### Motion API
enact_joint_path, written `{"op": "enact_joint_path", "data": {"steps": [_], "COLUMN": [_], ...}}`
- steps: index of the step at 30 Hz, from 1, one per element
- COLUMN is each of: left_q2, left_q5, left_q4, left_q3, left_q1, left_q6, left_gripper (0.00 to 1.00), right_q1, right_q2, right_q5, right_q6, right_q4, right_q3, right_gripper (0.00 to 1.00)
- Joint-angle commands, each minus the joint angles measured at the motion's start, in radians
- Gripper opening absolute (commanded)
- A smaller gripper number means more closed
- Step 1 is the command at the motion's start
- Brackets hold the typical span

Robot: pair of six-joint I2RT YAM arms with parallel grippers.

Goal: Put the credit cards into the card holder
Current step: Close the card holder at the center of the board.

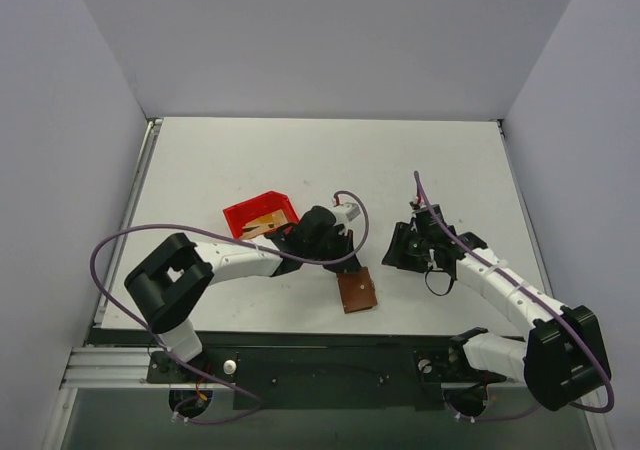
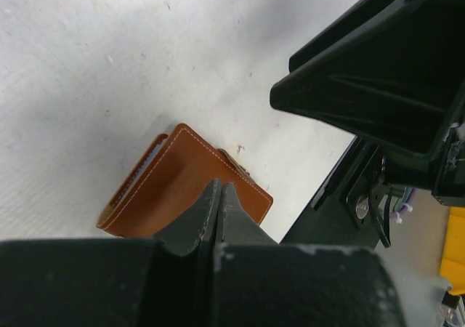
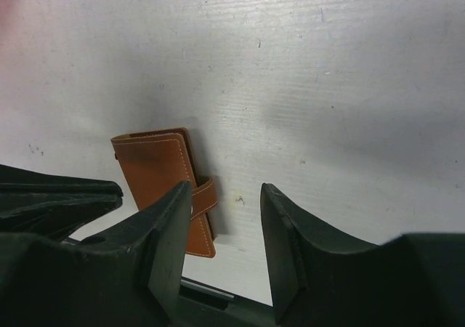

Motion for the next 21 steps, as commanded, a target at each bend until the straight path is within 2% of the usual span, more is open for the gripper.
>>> {"op": "enact_joint_path", "data": {"steps": [1,11,21], "left_q2": [0.038,0.064,0.087], "left_q5": [0.065,0.065,0.062], "left_q4": [0.050,0.061,0.076], "left_q3": [-0.015,-0.052,-0.083], "left_q1": [-0.019,-0.028,-0.034], "left_q6": [0.006,0.008,0.000], "left_gripper": [0.00,0.00,0.00], "right_q1": [-0.010,-0.016,-0.018], "right_q2": [-0.032,-0.048,-0.038], "right_q5": [-0.001,-0.037,-0.241], "right_q6": [-0.002,0.001,0.017], "right_q4": [-0.011,-0.019,0.056], "right_q3": [-0.009,-0.014,-0.061], "right_gripper": [0.38,0.32,0.22]}}
